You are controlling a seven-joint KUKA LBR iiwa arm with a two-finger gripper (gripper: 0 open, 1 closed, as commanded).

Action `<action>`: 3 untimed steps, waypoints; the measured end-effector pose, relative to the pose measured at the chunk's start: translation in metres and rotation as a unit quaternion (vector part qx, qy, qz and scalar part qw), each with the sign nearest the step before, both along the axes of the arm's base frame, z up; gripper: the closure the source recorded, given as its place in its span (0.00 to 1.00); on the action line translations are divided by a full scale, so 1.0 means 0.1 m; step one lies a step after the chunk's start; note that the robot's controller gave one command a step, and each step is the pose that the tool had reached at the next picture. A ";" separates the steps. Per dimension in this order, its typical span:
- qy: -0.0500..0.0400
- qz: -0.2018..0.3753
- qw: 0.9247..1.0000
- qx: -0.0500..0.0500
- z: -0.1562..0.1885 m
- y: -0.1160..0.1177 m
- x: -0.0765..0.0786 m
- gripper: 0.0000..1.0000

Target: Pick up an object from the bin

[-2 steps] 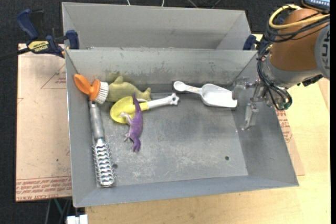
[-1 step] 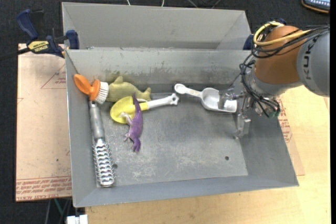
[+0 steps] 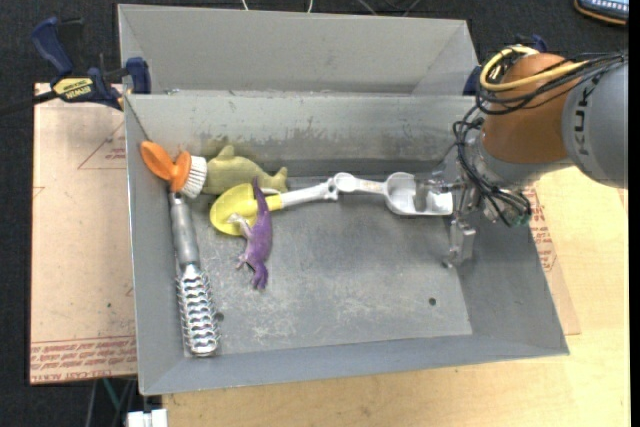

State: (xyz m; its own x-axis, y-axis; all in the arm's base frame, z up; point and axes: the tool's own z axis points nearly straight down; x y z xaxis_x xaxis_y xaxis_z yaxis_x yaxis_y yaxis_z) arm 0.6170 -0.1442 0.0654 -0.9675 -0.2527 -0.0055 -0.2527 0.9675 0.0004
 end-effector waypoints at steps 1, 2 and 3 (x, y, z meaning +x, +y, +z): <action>-0.001 0.073 0.997 0.000 0.05 0.08 -0.21 0.00; -0.004 0.014 1.000 0.000 0.36 0.02 -0.13 0.00; -0.005 0.083 0.997 0.000 0.96 0.17 -0.13 0.00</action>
Offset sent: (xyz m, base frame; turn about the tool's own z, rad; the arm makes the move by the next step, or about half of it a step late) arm -0.0132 0.0011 0.0393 -0.0124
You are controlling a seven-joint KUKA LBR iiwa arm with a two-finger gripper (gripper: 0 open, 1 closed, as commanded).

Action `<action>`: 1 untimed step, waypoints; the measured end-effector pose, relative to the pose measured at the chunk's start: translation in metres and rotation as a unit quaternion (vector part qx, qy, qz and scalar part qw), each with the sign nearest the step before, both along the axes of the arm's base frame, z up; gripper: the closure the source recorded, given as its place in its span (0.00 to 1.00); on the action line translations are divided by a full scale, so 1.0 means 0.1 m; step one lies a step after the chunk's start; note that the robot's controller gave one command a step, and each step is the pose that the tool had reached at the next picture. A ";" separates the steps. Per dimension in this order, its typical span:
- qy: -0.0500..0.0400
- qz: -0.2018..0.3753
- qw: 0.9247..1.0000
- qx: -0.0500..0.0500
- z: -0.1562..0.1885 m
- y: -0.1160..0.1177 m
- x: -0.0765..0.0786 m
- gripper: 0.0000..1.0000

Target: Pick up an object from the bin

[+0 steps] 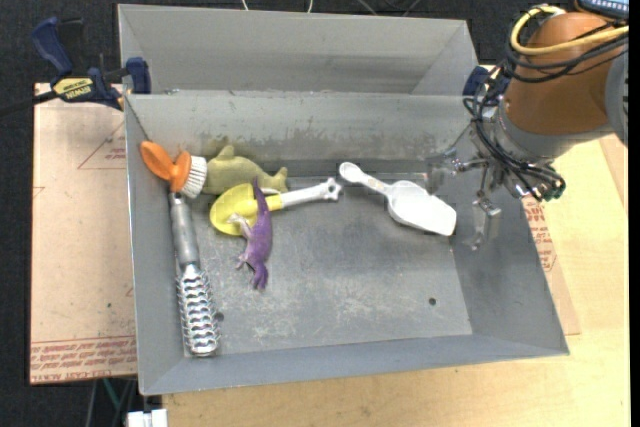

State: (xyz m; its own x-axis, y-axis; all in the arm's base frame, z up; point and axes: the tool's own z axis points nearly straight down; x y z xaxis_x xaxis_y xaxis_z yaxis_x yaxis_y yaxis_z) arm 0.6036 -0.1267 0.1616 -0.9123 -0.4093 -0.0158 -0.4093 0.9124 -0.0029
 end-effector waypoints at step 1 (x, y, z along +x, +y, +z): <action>0.001 -0.073 0.997 0.001 -0.76 -0.19 0.04 0.00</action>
Offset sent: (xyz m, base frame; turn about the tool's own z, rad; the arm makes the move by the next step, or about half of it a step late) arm 0.0176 0.0331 -0.0882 0.0112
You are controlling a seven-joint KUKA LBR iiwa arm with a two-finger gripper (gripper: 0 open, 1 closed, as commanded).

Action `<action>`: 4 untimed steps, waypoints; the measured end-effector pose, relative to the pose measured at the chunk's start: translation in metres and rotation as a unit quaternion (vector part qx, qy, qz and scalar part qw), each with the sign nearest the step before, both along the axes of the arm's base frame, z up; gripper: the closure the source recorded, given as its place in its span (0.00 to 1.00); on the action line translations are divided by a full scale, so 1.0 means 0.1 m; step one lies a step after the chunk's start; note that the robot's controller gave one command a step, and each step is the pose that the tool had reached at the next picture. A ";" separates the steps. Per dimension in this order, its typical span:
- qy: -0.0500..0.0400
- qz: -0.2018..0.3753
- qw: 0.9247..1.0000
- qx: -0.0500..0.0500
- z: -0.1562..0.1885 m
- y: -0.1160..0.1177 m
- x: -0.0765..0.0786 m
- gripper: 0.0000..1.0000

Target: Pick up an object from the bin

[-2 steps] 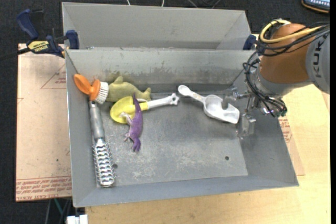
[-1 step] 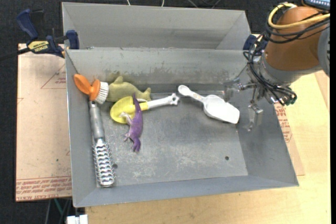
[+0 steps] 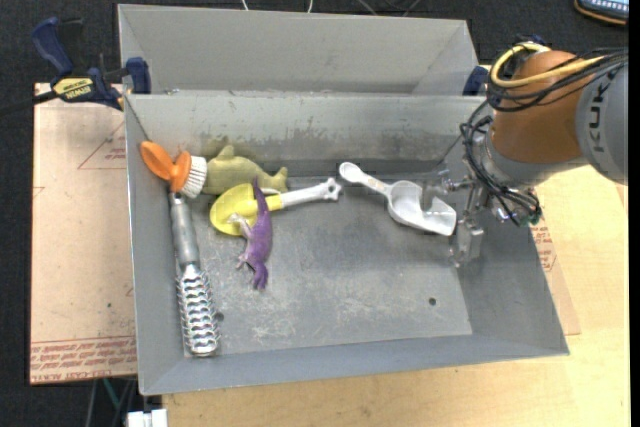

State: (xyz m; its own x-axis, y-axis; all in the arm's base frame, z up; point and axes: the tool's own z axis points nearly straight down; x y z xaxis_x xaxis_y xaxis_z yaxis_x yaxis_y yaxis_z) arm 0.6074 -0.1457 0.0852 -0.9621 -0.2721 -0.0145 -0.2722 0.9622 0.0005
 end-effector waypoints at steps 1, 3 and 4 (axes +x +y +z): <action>-0.005 0.067 0.998 -0.001 -0.12 0.53 0.15 1.00; -0.008 0.075 0.997 0.000 0.58 0.66 0.16 1.00; -0.008 0.072 0.997 -0.001 1.46 0.67 0.05 1.00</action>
Offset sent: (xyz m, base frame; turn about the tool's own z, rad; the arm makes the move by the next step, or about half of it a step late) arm 0.0000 0.0000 0.0000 0.0000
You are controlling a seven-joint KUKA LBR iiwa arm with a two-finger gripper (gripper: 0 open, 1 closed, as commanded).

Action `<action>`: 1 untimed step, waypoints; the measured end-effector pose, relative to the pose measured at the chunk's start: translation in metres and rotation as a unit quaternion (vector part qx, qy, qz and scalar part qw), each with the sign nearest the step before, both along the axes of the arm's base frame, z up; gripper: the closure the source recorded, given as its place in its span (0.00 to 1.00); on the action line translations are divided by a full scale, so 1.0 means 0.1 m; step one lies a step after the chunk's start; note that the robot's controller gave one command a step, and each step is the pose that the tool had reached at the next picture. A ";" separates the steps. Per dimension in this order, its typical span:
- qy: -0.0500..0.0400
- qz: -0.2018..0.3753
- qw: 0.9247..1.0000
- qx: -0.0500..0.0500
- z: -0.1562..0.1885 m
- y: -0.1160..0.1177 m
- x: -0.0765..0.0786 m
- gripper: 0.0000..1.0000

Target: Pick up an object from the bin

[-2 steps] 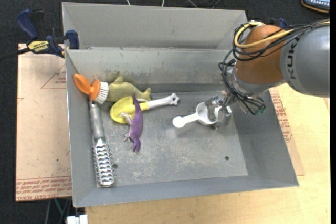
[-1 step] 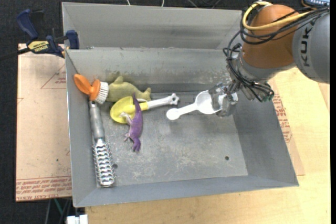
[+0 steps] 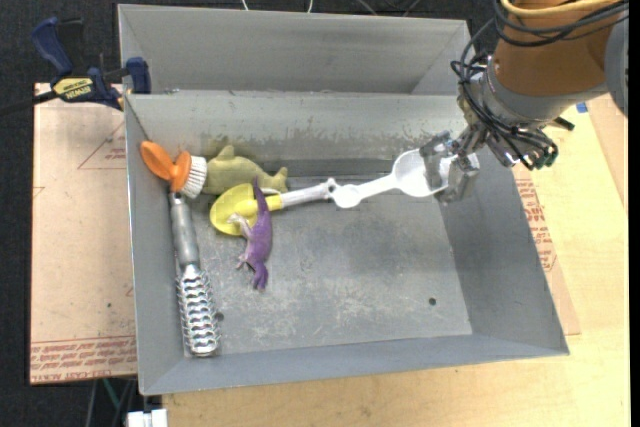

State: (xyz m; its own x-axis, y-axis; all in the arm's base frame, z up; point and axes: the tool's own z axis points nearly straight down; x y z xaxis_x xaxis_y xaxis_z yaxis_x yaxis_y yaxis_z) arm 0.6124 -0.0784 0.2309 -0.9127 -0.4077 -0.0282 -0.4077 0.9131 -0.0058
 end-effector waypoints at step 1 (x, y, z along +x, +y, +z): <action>0.000 0.046 0.999 0.000 -1.03 0.35 0.12 1.00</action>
Offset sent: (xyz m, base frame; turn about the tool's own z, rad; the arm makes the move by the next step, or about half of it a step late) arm 0.0206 0.0634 -0.0721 -0.0469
